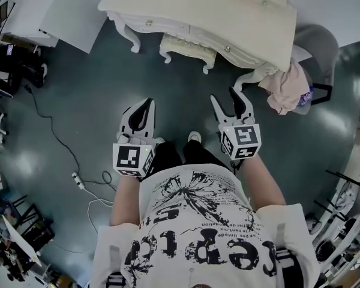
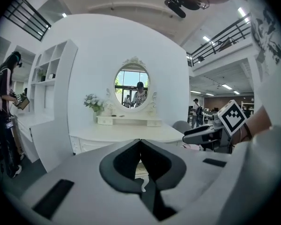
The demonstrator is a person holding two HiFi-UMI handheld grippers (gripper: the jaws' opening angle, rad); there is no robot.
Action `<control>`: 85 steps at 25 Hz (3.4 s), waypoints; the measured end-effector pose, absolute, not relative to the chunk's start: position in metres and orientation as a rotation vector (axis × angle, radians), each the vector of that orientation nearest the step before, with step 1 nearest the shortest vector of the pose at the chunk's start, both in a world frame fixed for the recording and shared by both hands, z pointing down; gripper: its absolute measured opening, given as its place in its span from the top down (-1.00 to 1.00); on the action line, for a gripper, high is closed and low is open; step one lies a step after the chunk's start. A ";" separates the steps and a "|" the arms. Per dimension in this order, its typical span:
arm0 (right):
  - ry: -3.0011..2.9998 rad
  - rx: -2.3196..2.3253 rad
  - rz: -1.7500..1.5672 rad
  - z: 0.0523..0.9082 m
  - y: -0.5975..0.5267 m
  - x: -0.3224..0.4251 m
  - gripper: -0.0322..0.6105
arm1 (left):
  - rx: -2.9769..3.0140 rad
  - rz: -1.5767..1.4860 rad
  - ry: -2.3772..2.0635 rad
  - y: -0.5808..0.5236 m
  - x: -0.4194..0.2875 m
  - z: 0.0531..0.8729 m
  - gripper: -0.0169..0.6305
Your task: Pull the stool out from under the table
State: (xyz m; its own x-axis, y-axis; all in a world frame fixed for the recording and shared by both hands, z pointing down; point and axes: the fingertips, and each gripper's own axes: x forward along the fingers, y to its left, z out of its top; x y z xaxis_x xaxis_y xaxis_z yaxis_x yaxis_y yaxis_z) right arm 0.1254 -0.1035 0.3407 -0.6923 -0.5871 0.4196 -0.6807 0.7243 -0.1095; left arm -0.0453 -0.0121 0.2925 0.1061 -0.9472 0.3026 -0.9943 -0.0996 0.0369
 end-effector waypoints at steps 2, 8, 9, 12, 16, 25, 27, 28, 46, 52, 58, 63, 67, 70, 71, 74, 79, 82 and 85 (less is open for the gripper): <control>-2.544 1.022 0.390 0.350 -0.121 0.114 0.16 | 2.193 0.326 -1.882 -0.036 -0.056 0.303 0.90; -2.394 1.193 0.477 0.390 -0.166 0.080 0.12 | 2.324 0.362 -1.634 -0.110 -0.092 0.339 0.90; -2.371 1.226 0.486 0.396 -0.177 0.074 0.12 | 2.336 0.362 -1.599 -0.121 -0.100 0.344 0.90; -2.309 1.339 0.526 0.412 -0.202 0.054 0.12 | 2.373 0.388 -1.471 -0.148 -0.125 0.362 0.90; -2.283 1.443 0.594 0.444 -0.228 0.035 0.12 | 2.424 0.454 -1.358 -0.177 -0.149 0.398 0.90; -2.212 1.482 0.609 0.572 -0.263 0.037 0.12 | 2.495 0.378 -1.308 -0.230 -0.134 0.502 0.90; -2.188 1.486 0.571 0.609 -0.267 0.047 0.12 | 2.509 0.327 -1.304 -0.236 -0.126 0.528 0.90; -2.177 1.483 0.551 0.631 -0.269 0.053 0.12 | 2.516 0.305 -1.306 -0.239 -0.122 0.543 0.90; -2.070 1.436 0.307 0.946 -0.364 0.106 -0.04 | 2.666 0.274 -1.361 -0.270 -0.085 0.773 0.90; -2.105 1.391 0.227 0.965 -0.392 0.090 -0.04 | 2.665 0.270 -1.383 -0.279 -0.084 0.794 0.90; -2.117 1.435 0.230 0.969 -0.408 0.086 0.03 | 2.654 0.279 -1.372 -0.279 -0.082 0.808 0.90; -2.104 1.408 0.237 0.973 -0.401 0.088 0.05 | 2.608 0.306 -1.370 -0.275 -0.087 0.816 0.90; -2.066 1.402 0.259 0.972 -0.394 0.084 0.06 | 2.601 0.342 -1.369 -0.266 -0.094 0.820 0.90; -2.019 1.396 0.291 0.973 -0.377 0.084 0.06 | 2.663 0.353 -1.355 -0.250 -0.092 0.816 0.90; -2.008 1.395 0.303 0.974 -0.370 0.085 0.06 | 2.668 0.372 -1.345 -0.243 -0.091 0.817 0.90; -1.980 1.398 0.332 0.973 -0.349 0.084 0.06 | 2.629 0.382 -1.339 -0.229 -0.094 0.814 0.90; -1.959 1.368 0.370 0.974 -0.302 0.084 0.06 | 2.580 0.343 -1.352 -0.201 -0.093 0.800 0.90; -1.946 1.329 0.387 0.977 -0.263 0.088 0.06 | 2.562 0.322 -1.365 -0.177 -0.089 0.792 0.90; -1.950 1.283 0.390 0.978 -0.231 0.088 0.06 | 2.553 0.331 -1.360 -0.153 -0.086 0.788 0.90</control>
